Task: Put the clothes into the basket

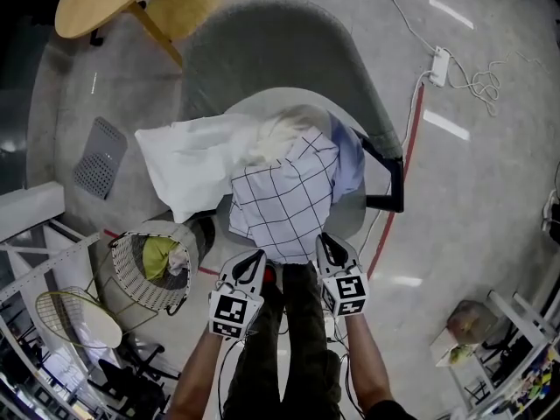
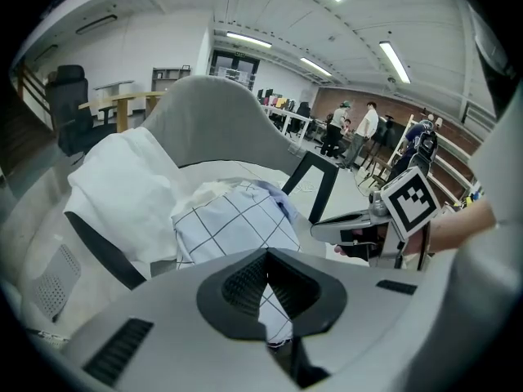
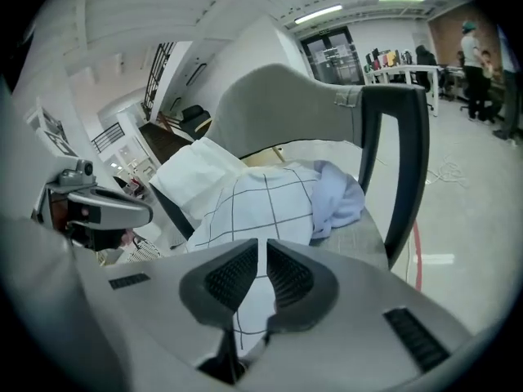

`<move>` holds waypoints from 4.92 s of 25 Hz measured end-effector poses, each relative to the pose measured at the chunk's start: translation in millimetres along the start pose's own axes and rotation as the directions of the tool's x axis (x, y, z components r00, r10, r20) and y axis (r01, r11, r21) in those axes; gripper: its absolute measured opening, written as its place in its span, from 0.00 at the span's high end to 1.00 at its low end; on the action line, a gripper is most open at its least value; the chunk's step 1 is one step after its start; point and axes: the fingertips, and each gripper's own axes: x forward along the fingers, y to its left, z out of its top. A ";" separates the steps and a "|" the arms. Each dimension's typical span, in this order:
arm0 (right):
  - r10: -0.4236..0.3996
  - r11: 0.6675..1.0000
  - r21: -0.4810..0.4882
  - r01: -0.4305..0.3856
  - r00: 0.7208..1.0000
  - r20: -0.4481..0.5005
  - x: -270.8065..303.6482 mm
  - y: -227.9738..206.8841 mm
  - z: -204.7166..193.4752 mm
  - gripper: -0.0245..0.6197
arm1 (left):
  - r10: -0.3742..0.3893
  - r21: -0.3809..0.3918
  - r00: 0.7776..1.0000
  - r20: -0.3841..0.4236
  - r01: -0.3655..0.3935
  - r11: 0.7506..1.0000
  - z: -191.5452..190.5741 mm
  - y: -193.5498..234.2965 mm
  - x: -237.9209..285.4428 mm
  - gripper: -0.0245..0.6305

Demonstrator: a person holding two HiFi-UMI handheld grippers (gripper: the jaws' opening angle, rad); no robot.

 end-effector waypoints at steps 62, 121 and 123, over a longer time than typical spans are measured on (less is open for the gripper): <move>0.217 0.970 -0.124 -0.207 0.973 0.075 -39.4 83.8 115.4 0.90 | 0.155 -0.106 0.968 0.196 -0.136 0.985 79.4 21.6 -103.3 0.95; 0.777 0.418 -0.489 -0.766 0.580 -0.245 -126.5 572.3 122.3 0.90 | 0.817 -0.612 0.536 0.214 -0.578 0.539 -96.3 131.1 -527.5 0.95; 0.774 0.404 -0.479 -0.779 0.570 -0.275 -117.3 587.0 105.5 0.90 | 0.820 -0.629 0.537 0.196 -0.573 0.526 -113.7 140.3 -532.5 0.95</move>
